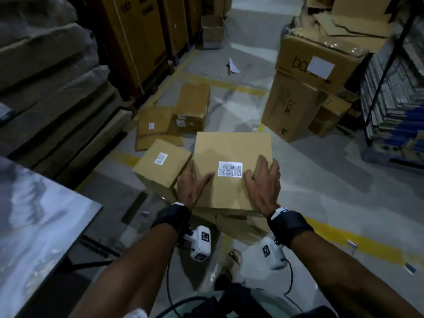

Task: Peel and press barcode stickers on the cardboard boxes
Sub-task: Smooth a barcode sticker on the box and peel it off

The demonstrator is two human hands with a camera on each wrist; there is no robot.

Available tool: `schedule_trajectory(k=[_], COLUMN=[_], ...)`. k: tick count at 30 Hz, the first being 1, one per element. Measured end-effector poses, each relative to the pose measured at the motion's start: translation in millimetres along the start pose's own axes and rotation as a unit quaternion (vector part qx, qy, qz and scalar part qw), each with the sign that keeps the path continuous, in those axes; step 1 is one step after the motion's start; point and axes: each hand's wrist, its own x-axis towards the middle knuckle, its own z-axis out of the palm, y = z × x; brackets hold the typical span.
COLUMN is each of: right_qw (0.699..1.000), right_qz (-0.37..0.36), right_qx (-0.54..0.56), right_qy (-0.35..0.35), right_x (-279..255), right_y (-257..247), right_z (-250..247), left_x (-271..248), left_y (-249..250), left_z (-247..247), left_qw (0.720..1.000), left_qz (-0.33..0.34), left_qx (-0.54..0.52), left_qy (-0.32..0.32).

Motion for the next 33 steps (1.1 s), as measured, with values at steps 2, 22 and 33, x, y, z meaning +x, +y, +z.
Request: schedule_trajectory(k=[2, 22, 33], right_qw=[1.0, 0.963, 0.909], right_qz=[-0.017, -0.213, -0.334], right_qx=[0.006, 0.153, 0.199], right_qy=[-0.007, -0.057, -0.149], right_x=[-8.3, -102.4, -194.1], right_y=[-18.8, -262.0, -386.8], right_z=[0.5, 17.9, 56.6], left_x=[-10.7, -106.6, -195.0], left_y=[-0.7, -1.4, -38.6], left_z=[-23.0, -289.1, -418.7], left_qw=[1.0, 0.945, 0.881], left_qz=[0.002, 0.01, -0.048], left_qx=[0.006, 0.051, 0.101], left_qy=[0.027, 0.324, 0.46])
